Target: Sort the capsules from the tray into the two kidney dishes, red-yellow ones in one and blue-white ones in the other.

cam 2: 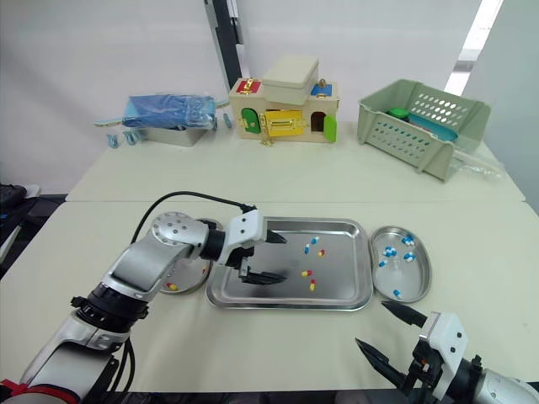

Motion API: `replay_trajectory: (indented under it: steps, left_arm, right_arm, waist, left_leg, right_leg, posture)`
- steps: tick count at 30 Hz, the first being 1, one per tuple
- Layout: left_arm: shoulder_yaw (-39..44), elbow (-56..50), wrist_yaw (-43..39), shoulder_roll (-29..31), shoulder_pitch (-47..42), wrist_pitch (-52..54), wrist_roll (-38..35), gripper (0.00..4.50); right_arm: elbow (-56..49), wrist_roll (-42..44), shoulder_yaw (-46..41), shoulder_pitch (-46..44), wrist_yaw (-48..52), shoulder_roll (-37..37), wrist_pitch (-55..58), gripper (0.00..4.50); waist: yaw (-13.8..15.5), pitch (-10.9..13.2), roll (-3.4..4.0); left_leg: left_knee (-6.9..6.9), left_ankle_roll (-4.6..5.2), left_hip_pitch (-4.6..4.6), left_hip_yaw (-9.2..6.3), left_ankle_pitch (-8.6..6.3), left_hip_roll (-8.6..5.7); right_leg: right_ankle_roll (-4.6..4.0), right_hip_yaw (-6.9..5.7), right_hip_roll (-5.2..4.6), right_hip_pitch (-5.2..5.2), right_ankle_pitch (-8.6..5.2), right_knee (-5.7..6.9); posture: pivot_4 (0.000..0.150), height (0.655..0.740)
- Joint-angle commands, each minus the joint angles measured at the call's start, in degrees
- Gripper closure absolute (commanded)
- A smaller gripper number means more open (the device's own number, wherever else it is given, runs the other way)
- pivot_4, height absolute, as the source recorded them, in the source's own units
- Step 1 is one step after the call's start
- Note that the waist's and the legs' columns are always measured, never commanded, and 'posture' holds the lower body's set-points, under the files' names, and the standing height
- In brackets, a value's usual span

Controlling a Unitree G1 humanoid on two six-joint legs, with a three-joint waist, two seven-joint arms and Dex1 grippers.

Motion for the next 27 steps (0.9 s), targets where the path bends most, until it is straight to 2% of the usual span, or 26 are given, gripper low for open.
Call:
replay_trajectory:
  steps: [1,3,4,8,27]
  left_arm:
    - [-0.61,0.09,1.98,-2.2,-1.75,-0.37,1.74,0.01]
    - [-0.98,0.45,2.66,-3.64,-2.21,0.05,2.42,0.01]
    - [-1.26,0.55,2.66,-4.0,-2.29,-0.14,2.87,0.41]
    - [-2.04,1.44,2.91,-5.0,-2.13,-1.18,4.34,1.51]
    - [-4.7,5.56,4.05,-9.02,-1.54,-2.34,7.57,1.51]
  right_arm:
    - [-2.87,0.34,-0.06,-0.65,-1.55,-0.02,1.13,0.0]
    - [-3.34,0.65,-0.01,-1.42,-2.26,-0.11,2.05,0.0]
    - [-3.42,0.77,-0.05,-1.68,-2.47,-0.14,2.34,0.0]
    - [-3.19,0.7,-0.16,-1.83,-2.42,-0.03,2.53,0.0]
    - [-1.5,-1.19,1.23,-0.88,-2.34,1.47,-0.03,0.0]
  waist:
    - [0.06,0.0,0.0]
    - [0.1,0.0,0.0]
    - [0.11,0.0,0.0]
    - [0.1,0.0,0.0]
    - [0.16,0.0,0.0]
  left_leg:
    - [0.0,0.0,-0.01,0.0,0.0,0.0]
    - [0.0,0.0,-0.02,-0.01,0.0,0.0]
    - [0.0,0.0,-0.02,-0.01,0.0,0.0]
    - [-0.01,-0.06,-0.01,0.0,0.03,0.0]
    - [0.0,-0.08,-0.01,-0.01,0.04,-0.01]
  right_leg:
    - [0.0,-0.01,0.0,0.0,0.0,0.0]
    - [0.0,-0.01,0.0,0.0,0.0,-0.01]
    - [0.0,-0.01,0.0,0.0,0.0,-0.01]
    - [0.0,-0.01,0.0,0.0,0.0,-0.02]
    - [0.0,-0.01,0.0,0.0,0.0,-0.03]
  posture:
    - [0.15,0.74]
    - [0.15,0.74]
    - [0.15,0.74]
    - [0.15,0.74]
    - [0.15,0.74]
